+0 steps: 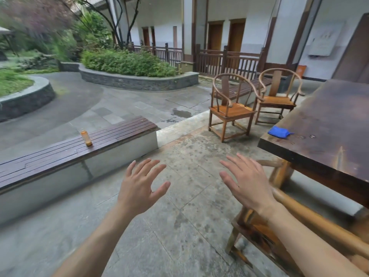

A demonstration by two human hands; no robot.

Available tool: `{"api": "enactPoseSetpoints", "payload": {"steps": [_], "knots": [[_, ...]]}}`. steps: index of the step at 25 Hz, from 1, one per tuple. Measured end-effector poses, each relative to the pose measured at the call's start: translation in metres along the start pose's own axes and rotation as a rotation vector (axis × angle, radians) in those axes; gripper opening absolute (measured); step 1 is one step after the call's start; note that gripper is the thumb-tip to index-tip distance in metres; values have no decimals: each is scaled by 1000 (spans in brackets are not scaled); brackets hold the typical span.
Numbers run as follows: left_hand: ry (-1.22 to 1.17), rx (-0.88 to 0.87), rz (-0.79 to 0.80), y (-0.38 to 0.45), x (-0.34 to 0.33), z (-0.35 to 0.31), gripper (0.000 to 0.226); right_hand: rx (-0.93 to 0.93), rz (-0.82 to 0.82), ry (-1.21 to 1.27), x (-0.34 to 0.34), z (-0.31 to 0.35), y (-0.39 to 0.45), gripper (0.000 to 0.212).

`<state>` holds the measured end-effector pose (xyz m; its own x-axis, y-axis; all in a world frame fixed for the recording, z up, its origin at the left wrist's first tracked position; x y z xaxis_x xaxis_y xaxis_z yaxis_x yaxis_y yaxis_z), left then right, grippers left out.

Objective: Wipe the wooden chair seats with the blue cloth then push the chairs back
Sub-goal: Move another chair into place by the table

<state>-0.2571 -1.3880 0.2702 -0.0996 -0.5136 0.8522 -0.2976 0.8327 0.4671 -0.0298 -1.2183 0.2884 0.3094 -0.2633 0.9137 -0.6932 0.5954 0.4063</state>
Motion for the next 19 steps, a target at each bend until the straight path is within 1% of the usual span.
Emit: {"api": "enactPoseSetpoints", "payload": {"steps": [3,9,13,17,19], "knots": [[11,23,-28,35,-20,17,70,42,-9,43,-28,-13,48,66],[26,56,-57,150,-55,38,70,48,-16,80,-69,-65,156,69],[26,60,-61,209,-85,57,71,51,-7,94,-101,-85,222,71],[13,67,-84,268,-115,95,71,66,-4,98,-144,-94,289,71],[4,66,-92,302,-132,126,71,66,-6,87,-170,-93,328,70]]}}
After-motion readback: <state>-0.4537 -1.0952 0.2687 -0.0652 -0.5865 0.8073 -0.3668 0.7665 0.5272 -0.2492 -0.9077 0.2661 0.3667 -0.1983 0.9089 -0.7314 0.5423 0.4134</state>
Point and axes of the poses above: each hand's wrist, its own y-axis towards the middle knuckle, its own x-axis out of the back of the hand, z = x × y, the point moved 9 cm from there along y, towards the middle knuckle, and after that the axes turned 8 degrees about -y, right-handed, at the moved point
